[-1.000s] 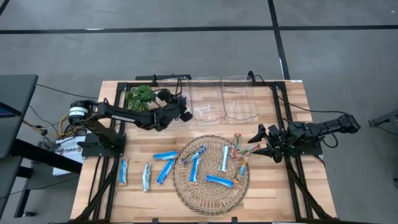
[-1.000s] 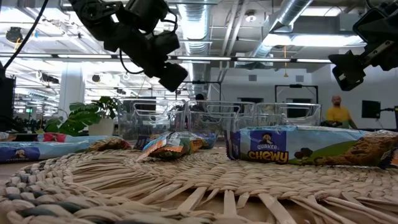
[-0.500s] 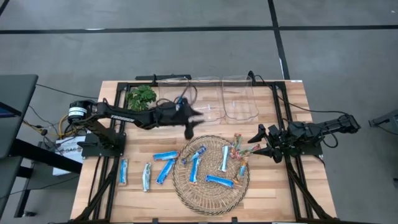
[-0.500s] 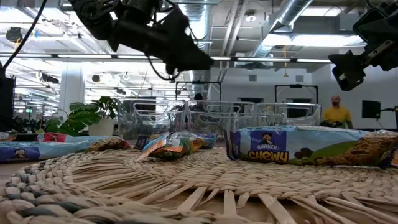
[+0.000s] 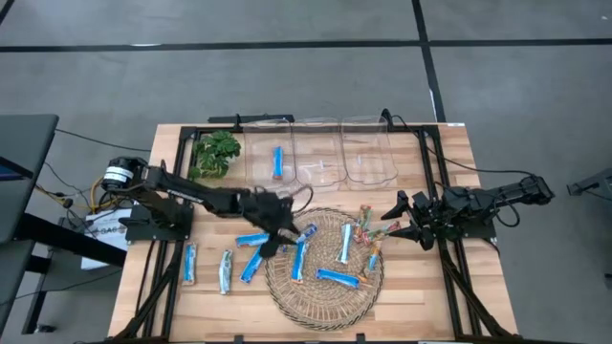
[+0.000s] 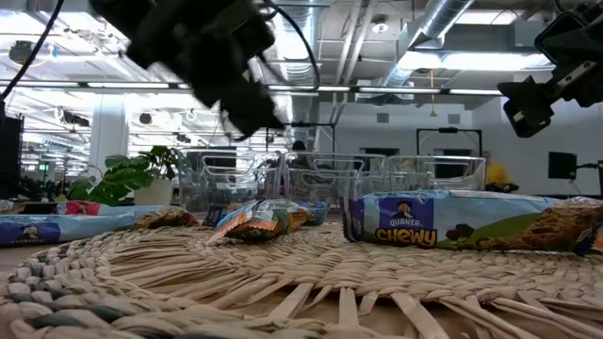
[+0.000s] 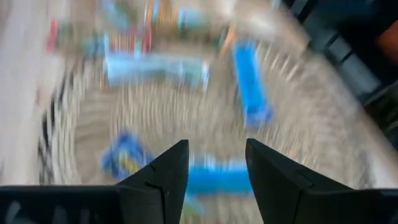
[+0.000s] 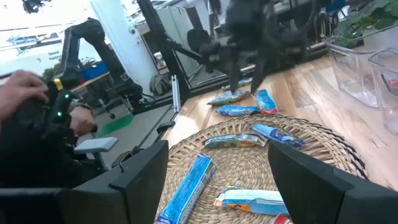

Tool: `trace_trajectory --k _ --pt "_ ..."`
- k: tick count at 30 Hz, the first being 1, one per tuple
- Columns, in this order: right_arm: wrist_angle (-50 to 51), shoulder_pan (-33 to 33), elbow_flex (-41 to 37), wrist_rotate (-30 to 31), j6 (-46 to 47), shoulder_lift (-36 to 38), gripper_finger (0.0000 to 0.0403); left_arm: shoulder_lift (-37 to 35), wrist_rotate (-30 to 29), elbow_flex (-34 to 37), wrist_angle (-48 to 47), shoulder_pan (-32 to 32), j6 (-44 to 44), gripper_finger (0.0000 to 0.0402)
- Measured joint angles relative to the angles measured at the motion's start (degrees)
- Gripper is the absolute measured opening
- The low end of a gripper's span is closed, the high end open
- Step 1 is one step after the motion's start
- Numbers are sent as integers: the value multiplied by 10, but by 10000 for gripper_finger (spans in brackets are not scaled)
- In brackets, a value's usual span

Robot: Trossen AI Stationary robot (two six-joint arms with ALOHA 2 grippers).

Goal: Pick and place Granola Bars by type
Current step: Put the red granola bar into the left transparent bin

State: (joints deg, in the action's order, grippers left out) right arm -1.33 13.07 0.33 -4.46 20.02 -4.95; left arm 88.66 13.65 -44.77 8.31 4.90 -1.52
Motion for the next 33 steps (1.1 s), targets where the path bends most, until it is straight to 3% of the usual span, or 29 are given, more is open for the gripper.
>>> trace_trajectory --k 5,16,25,33 --pt "0 0 0 0 0 0 271 0 -85 -12 -131 68 -50 153" --pt "0 0 0 0 0 0 271 -30 -162 -29 -306 155 -171 153" --pt "0 0 0 0 0 0 271 -49 -199 -29 -456 164 -260 153" --pt "0 0 0 0 0 0 271 -48 -206 -12 -470 156 -278 153"
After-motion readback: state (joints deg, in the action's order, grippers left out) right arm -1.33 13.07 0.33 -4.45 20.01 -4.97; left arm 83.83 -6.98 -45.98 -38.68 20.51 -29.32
